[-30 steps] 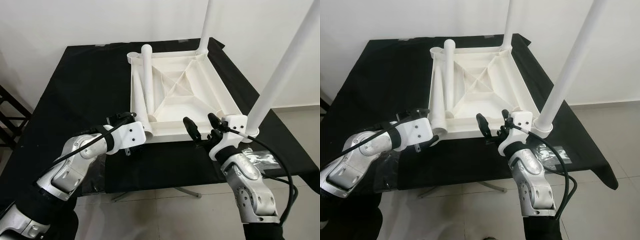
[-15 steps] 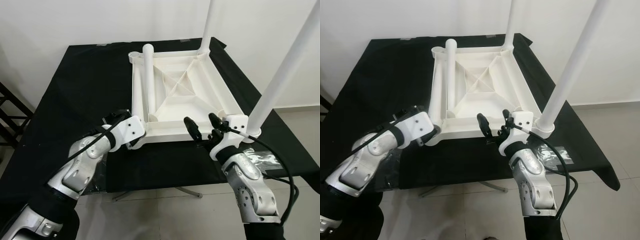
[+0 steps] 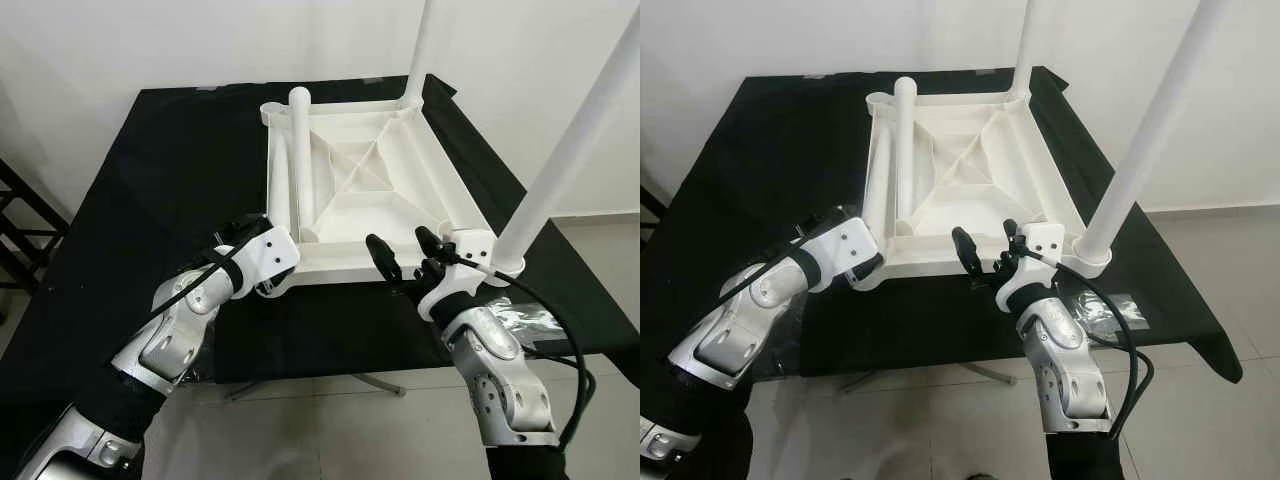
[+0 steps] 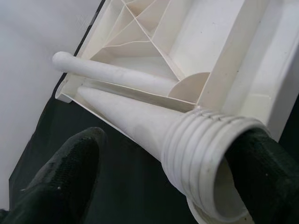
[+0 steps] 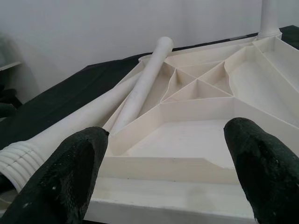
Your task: Building children table
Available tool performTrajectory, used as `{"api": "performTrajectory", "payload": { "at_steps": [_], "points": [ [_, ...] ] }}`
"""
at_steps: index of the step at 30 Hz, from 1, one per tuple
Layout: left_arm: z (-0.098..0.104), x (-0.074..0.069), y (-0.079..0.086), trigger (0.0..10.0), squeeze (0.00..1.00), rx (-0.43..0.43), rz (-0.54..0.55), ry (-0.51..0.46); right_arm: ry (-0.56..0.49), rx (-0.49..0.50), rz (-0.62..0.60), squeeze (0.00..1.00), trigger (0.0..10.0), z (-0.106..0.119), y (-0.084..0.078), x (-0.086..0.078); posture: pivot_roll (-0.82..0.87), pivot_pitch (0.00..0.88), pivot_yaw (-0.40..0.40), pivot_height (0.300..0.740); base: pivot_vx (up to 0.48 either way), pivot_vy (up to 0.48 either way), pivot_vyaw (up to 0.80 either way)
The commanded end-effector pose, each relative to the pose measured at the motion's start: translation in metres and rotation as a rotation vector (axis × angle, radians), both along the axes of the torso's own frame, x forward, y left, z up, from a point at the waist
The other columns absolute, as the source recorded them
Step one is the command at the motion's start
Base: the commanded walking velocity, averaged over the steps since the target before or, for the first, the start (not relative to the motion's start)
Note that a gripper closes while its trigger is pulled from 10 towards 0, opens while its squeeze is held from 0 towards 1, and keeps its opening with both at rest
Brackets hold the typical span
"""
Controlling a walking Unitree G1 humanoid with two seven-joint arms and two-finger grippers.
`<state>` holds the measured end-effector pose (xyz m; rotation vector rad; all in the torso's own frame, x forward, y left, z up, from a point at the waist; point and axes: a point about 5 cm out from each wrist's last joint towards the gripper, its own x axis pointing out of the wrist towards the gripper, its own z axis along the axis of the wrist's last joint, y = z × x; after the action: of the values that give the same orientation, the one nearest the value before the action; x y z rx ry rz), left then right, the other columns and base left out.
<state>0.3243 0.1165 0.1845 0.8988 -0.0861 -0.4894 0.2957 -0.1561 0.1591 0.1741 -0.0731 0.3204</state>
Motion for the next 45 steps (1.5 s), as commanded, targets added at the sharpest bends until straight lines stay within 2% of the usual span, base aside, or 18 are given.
{"api": "performTrajectory", "payload": {
  "at_steps": [1, 5, 6, 7, 8, 12, 26, 31, 35, 36, 38, 39, 40, 41, 42, 43, 45],
  "points": [
    [-0.005, 0.002, 0.002, 10.0, 0.0, 0.009, 0.029, 0.014, 0.013, 0.011, 0.009, 0.0, 10.0, -0.002, 0.003, -0.001, -0.01, 0.102, 0.015, 0.74, 0.0, 0.0, 0.0],
    [-0.01, 0.011, 0.003, 10.0, 0.0, -0.037, 0.118, 0.0, 0.013, 0.01, 0.008, 0.0, 10.0, -0.001, 0.003, -0.001, -0.02, 0.106, 0.013, 0.74, 0.0, 0.0, 0.0],
    [-0.008, 0.017, 0.002, 4.5, 0.0, -0.06, 0.157, -0.014, 0.013, 0.006, 0.009, 0.0, 10.0, -0.001, 0.003, 0.0, -0.02, 0.106, 0.011, 0.74, 0.0, 0.0, 0.0],
    [-0.008, 0.017, 0.002, 4.5, 0.0, -0.06, 0.157, -0.014, 0.013, 0.006, 0.009, 0.0, 10.0, -0.001, 0.003, 0.0, -0.02, 0.106, 0.011, 0.74, 0.0, 0.0, 0.0],
    [-0.007, 0.019, 0.001, 0.0, 0.0, -0.065, 0.162, -0.015, 0.013, 0.004, 0.009, 0.0, 10.0, -0.001, 0.003, 0.0, -0.03, 0.105, 0.013, 0.74, 0.0, 0.0, 0.0],
    [-0.011, 0.024, -0.004, 0.0, 0.0, -0.081, 0.17, -0.001, 0.01, -0.002, 0.008, 0.0, 10.0, -0.001, 0.004, 0.0, -0.04, 0.103, 0.017, 0.74, 0.0, 0.0, 0.0],
    [-0.012, 0.032, -0.001, 0.0, 0.0, -0.076, 0.249, -0.013, 0.009, -0.009, 0.007, 0.0, 10.0, -0.002, 0.004, 0.0, -0.04, 0.1, 0.018, 0.74, 0.0, 0.0, 0.0],
    [-0.008, 0.034, 0.003, 0.0, 0.0, -0.094, 0.279, -0.031, 0.007, -0.015, 0.009, 0.0, 10.0, -0.002, 0.004, 0.0, -0.04, 0.096, 0.017, 0.74, 0.0, 0.0, 0.0],
    [0.002, 0.035, 0.014, 0.0, 0.0, -0.122, 0.312, -0.062, -0.003, -0.02, 0.012, 0.0, 10.0, 0.001, 0.006, 0.001, -0.05, 0.09, 0.015, 0.74, 0.0, 0.0, 0.0],
    [0.024, 0.035, 0.031, 0.0, 0.0, -0.251, 0.356, -0.111, -0.029, 0.015, 0.02, 0.0, 10.0, 0.008, 0.008, 0.004, -0.03, 0.078, 0.01, 0.74, 0.0, 0.0, 0.0],
    [0.044, 0.034, 0.043, 0.0, 0.0, -0.392, 0.371, -0.151, -0.052, 0.08, 0.032, 0.0, 10.0, 0.017, 0.009, 0.007, -0.02, 0.072, 0.004, 0.74, 0.0, 0.0, 0.0],
    [0.044, 0.034, 0.043, 0.0, 0.0, -0.392, 0.371, -0.151, -0.052, 0.08, 0.032, 0.0, 10.0, 0.017, 0.009, 0.007, -0.02, 0.072, 0.004, 0.74, 0.0, 0.0, 0.0],
    [0.062, 0.034, 0.051, 0.0, 0.0, -0.554, 0.351, -0.174, -0.079, 0.192, 0.057, 0.0, 10.0, 0.031, 0.009, 0.01, -0.02, 0.068, 0.0, 0.74, 0.0, 0.0, 0.0],
    [0.062, 0.034, 0.051, 0.0, 0.0, -0.554, 0.351, -0.174, -0.079, 0.192, 0.057, 0.0, 10.0, 0.031, 0.009, 0.01, -0.02, 0.068, 0.0, 0.74, 0.0, 0.0, 0.0],
    [0.072, 0.033, 0.06, 0.0, 0.0, -0.612, 0.361, -0.197, -0.096, 0.272, 0.083, 0.0, 10.0, 0.041, 0.01, 0.012, -0.01, 0.061, -0.005, 0.74, 0.0, 0.0, 0.0],
    [0.072, 0.033, 0.06, 0.0, 0.0, -0.612, 0.361, -0.197, -0.096, 0.272, 0.083, 0.0, 10.0, 0.041, 0.01, 0.012, -0.01, 0.061, -0.005, 0.74, 0.0, 0.0, 0.0],
    [0.093, 0.029, 0.076, 0.0, 0.0, -0.768, 0.34, -0.255, -0.134, 0.388, 0.162, 0.0, 10.0, 0.058, 0.014, 0.015, -0.01, 0.054, -0.012, 0.74, 0.0, 0.0, 0.0]
  ]
}}
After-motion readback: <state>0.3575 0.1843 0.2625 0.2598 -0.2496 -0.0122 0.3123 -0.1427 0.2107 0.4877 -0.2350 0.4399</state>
